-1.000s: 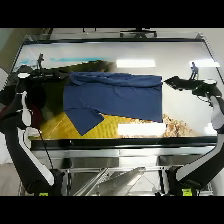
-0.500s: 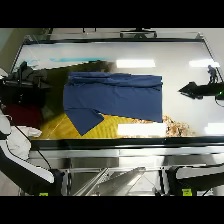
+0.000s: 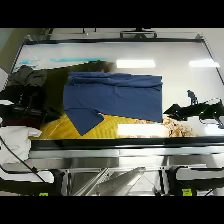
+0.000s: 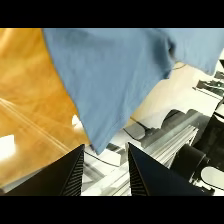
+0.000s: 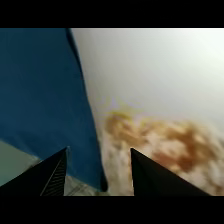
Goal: Fold the shirts.
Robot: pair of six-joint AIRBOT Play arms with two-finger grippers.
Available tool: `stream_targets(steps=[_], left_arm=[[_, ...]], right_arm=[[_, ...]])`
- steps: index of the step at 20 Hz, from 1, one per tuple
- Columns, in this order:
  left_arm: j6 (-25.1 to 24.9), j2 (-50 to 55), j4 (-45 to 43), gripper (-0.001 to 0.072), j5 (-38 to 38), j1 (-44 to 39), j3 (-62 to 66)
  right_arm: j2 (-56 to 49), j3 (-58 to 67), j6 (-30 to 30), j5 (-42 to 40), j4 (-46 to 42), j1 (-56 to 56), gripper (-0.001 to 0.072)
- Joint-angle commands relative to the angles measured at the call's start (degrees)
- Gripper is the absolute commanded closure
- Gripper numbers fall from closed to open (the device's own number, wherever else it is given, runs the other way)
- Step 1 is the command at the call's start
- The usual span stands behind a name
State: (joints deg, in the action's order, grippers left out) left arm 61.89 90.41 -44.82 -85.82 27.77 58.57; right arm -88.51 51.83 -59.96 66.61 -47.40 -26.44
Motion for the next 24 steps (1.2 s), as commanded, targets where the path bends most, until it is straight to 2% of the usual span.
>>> stream_targets(steps=[1,5,6,7,10,13,20,24], left_arm=[[-0.37,-3.82,-0.44,0.0425,4.09,0.11,-7.50],[-0.37,-3.93,3.48,0.0425,7.50,0.11,-10.25],[-0.98,-3.93,3.72,0.0426,7.82,0.00,-10.47],[-2.03,-3.93,3.08,0.0426,8.09,-0.50,-10.43],[-1.03,-3.93,-1.64,0.0426,8.28,-5.11,-10.45],[5.14,-3.93,-7.28,0.0426,15.13,-11.65,-10.43],[10.25,-3.93,-6.69,0.0425,33.22,-19.17,-10.03],[10.23,-3.91,-6.25,0.0425,34.71,-19.76,-6.03]], right_arm=[[-1.53,-1.97,1.16,-3.45,0.72,4.37,0.0257],[-1.73,-1.84,1.68,-5.18,3.61,7.61,0.0268],[-1.73,-1.84,1.68,-5.14,3.54,7.93,0.0358],[-1.73,-1.84,1.68,-5.11,3.52,7.96,0.0383],[-1.73,-1.84,1.68,-4.90,3.74,7.96,0.0372],[-1.73,-1.84,1.68,-4.44,3.76,7.98,0.0372],[-1.73,-1.84,3.08,-2.19,3.72,7.96,0.0372],[-1.73,-1.84,3.21,-1.55,3.72,7.98,0.0372]])
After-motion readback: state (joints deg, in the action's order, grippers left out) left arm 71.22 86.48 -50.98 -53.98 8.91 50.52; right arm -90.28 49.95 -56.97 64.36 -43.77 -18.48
